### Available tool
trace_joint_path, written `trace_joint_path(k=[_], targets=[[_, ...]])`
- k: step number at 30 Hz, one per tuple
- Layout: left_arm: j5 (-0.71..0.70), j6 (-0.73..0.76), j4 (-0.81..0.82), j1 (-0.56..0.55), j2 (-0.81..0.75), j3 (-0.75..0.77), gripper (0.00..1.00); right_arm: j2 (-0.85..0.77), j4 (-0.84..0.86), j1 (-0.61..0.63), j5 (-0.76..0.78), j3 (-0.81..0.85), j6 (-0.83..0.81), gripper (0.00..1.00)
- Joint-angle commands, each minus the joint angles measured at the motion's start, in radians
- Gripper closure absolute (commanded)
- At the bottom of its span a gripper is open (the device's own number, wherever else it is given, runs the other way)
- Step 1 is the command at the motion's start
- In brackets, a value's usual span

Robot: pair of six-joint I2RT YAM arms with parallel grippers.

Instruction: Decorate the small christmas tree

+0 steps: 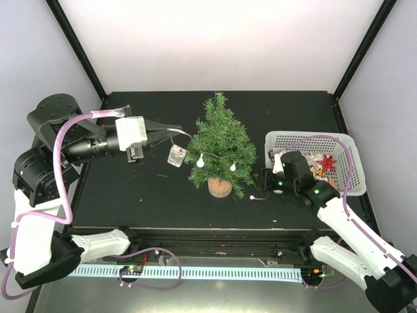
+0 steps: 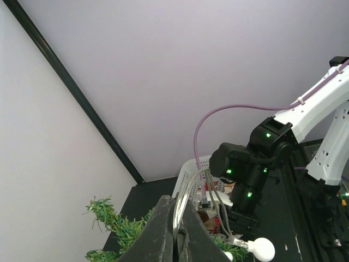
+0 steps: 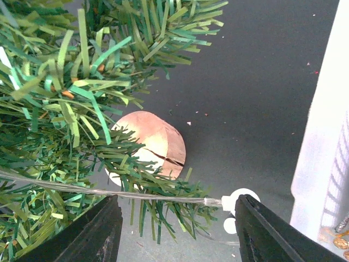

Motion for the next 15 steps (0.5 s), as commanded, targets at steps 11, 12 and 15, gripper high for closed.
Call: trace_joint_path(k=[11,12,15], targets=[[-0.001,-0.018,-0.005,-0.005,-0.010,-0.021,0.98,0.077,0.093,0.051,0.050,0.028,-0.018,0.43],[-0.001,-0.019,-0.005,-0.004,-0.010,-0.023,0.98,0.079,0.099,0.051,0.050,0.027,-0.019,0.43],[0.000,-0.021,-0.004,-0.004,-0.012,-0.030,0.99,0.079,0.129,0.053,0.062,0.021,-0.012,0.46]])
